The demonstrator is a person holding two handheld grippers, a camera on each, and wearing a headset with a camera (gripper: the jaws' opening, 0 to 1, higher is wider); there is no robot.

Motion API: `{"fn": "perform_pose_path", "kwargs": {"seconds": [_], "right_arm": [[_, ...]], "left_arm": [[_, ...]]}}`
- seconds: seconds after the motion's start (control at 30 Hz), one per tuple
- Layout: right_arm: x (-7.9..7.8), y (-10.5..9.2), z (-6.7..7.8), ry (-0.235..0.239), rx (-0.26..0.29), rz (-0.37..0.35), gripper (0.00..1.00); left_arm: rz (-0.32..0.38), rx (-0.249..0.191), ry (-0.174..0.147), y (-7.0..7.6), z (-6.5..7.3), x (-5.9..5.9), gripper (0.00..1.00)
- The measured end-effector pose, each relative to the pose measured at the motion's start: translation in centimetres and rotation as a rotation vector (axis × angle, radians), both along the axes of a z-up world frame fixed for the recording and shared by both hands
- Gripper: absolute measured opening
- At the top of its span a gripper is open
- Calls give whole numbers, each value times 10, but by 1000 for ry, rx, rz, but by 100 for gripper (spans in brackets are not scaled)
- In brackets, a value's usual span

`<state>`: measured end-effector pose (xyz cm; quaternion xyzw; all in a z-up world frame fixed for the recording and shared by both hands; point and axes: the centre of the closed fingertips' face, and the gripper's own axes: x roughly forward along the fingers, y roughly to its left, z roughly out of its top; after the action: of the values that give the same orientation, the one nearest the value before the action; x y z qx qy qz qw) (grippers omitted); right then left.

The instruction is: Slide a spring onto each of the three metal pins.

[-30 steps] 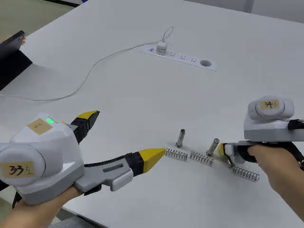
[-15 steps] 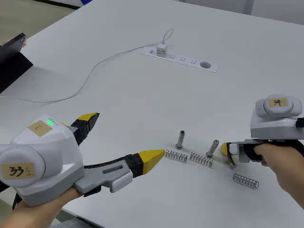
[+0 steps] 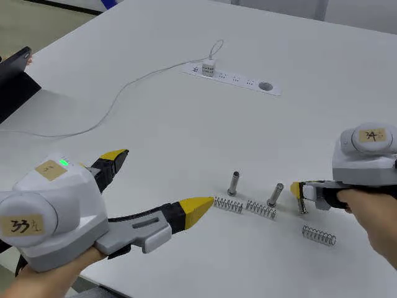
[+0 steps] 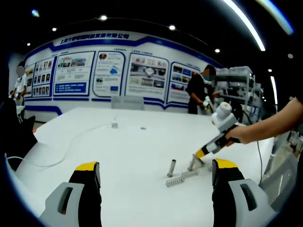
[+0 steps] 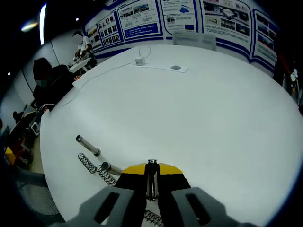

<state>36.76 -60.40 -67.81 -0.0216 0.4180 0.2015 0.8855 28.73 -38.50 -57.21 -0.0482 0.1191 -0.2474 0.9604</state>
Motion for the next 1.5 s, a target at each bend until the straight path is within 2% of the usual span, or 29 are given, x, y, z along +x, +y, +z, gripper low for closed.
{"fn": "perform_pose_path", "kwargs": {"seconds": [0.23,0.47,0.53,0.6,0.63,0.7,0.83,1.23,1.5], "right_arm": [[-2,-4,9,-68,-14,45,7],[0,-12,17,-132,-4,43,8],[-2,-13,18,-138,2,41,8],[-3,-14,21,-166,-7,55,8],[-5,-15,21,-161,-10,53,8],[-5,-16,22,-183,-15,64,8],[-8,-17,18,-198,-7,72,8],[-12,-17,19,-235,-34,118,8],[-20,-19,19,-274,-44,135,8]], "left_arm": [[-4,13,7,0,-2,-1,100],[-3,17,9,0,-3,-1,100],[-3,21,8,0,-3,-1,100],[-5,19,12,0,-4,-1,100],[-5,22,14,0,-5,-1,100],[-9,29,13,-1,-5,-1,100],[-16,39,16,-3,-7,-2,100],[-24,39,22,-4,-8,-3,100],[-62,49,22,-13,-9,-6,100]]}}
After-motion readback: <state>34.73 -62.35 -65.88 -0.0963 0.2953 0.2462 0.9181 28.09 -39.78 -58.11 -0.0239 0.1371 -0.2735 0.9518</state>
